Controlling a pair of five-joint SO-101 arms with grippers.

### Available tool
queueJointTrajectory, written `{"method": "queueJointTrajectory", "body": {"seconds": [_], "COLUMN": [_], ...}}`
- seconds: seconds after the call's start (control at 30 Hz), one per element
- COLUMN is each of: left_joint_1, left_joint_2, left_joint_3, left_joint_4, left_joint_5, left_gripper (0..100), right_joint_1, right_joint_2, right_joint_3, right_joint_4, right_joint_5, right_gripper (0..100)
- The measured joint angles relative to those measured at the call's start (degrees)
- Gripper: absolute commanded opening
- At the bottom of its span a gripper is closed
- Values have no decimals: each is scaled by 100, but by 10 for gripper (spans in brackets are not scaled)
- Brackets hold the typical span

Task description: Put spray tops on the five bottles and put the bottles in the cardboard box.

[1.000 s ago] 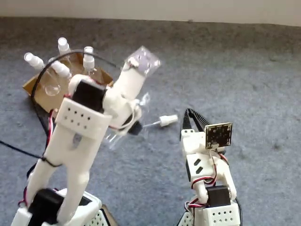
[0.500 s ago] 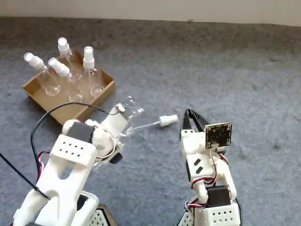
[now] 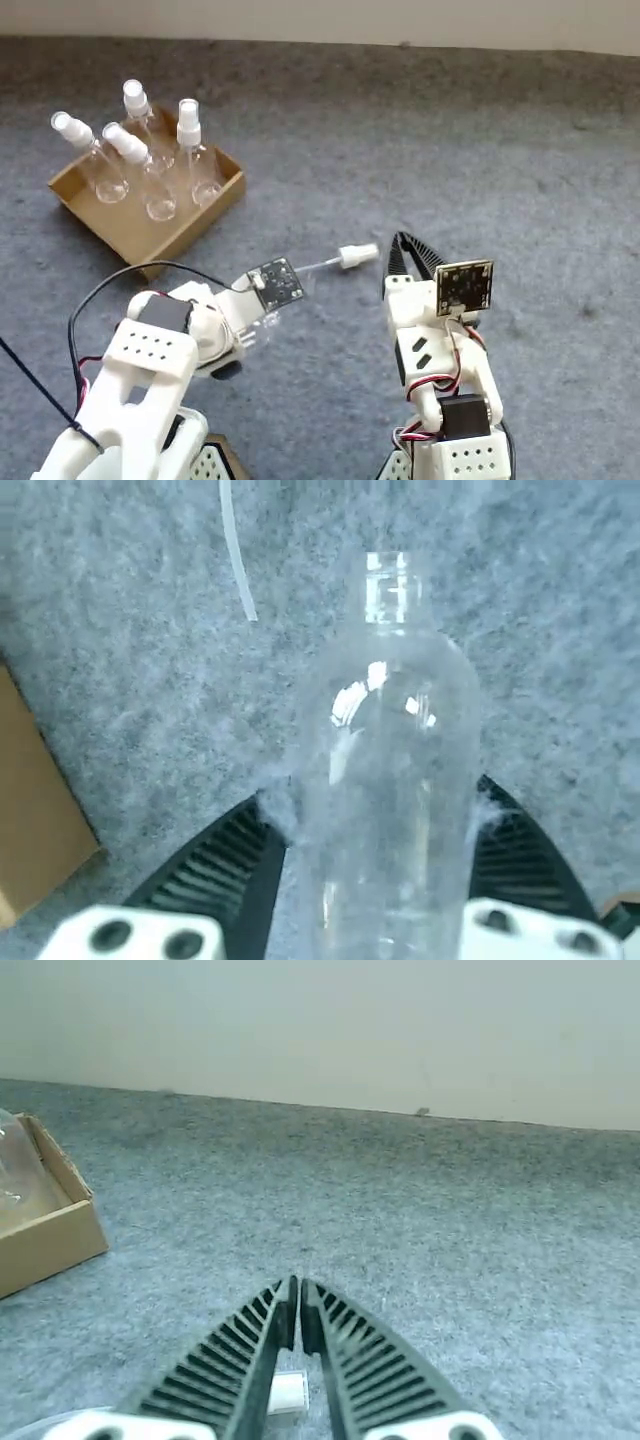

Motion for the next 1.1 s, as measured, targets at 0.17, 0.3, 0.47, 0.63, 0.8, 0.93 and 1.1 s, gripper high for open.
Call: {"method": "queueJointTrajectory", "body": {"seconds": [0.17, 0.3, 0.47, 0.63, 0.8, 0.93, 1.1], "left_joint_1": [-18, -9, -26, -18, 431, 536, 580], "left_joint_2": [-44, -44, -44, 132, 1160, 2013, 2734], "left_joint_3": [0, -70, -686, -853, -1169, -1407, -1415], "left_joint_4": [0, 79, 624, 756, 765, 738, 281], "left_joint_5": [-53, -53, -53, -53, 387, 466, 475], "left_gripper": [242, 242, 243, 243, 242, 239, 239], "right_joint_1": [0, 0, 0, 0, 0, 0, 0], "right_joint_2": [0, 0, 0, 0, 0, 0, 0], "right_joint_3": [0, 0, 0, 0, 0, 0, 0], "right_joint_4": [0, 0, 0, 0, 0, 0, 0], "right_joint_5": [0, 0, 0, 0, 0, 0, 0], "right_gripper": [9, 9, 9, 9, 9, 9, 9]}}
